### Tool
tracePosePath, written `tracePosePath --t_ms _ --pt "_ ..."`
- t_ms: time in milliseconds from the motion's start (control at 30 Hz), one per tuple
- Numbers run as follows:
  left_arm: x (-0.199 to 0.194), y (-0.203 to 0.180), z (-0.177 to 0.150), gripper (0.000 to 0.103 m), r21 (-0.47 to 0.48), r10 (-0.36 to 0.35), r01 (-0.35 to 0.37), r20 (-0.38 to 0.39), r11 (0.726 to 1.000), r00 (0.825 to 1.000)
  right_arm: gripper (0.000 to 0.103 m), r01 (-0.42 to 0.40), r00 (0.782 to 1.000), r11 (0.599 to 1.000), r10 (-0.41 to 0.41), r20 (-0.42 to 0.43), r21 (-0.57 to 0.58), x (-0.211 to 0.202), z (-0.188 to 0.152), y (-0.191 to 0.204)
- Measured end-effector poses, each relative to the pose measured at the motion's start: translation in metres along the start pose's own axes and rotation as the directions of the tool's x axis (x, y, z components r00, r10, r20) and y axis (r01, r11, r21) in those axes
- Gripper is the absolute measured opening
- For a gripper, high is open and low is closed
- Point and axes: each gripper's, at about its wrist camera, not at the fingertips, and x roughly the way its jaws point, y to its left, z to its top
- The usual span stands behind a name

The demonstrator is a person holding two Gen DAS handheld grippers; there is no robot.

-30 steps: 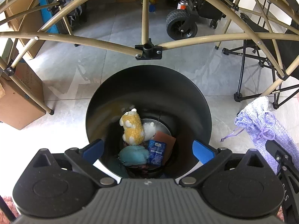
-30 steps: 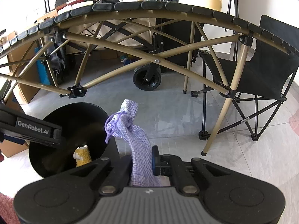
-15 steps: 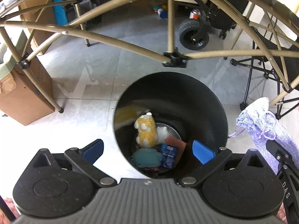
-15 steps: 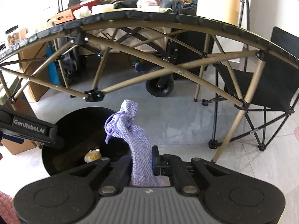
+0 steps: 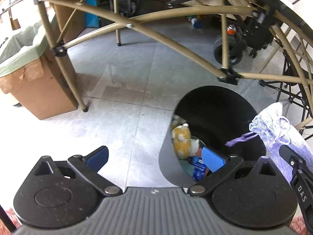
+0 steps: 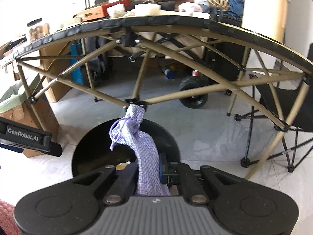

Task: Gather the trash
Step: 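Move the right tool over the bin while withdrawing the left tool, then open the right gripper to drop the lilac mesh bag into the bin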

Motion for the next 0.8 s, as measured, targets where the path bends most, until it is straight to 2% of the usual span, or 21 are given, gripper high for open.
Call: tracePosePath --t_ms 200,367,633,800 --pt "-0.001 0.021 -0.001 0.103 -0.031 0.005 -0.005 -0.004 1.000 1.000 0.003 -0.010 0.999 1.000 0.009 -0.042 -0.024 0.022 0.007 0.023" --pt "-0.001 0.033 -0.004 0.103 -0.045 0.015 -0.015 -0.013 0.999 1.000 0.003 -0.022 0.995 1.000 0.023 -0.097 0.008 0.044 0.012 0.033" --pt "0.007 0.046 -0.007 0.103 -0.063 0.031 -0.034 -0.039 0.997 0.999 0.003 -0.055 0.971 0.991 0.081 -0.225 0.119 0.078 0.009 0.040" --pt "0.013 0.051 -0.009 0.103 -0.071 0.038 -0.042 -0.054 0.997 0.998 0.003 -0.057 0.958 0.984 0.100 -0.268 0.167 0.090 0.005 0.044"
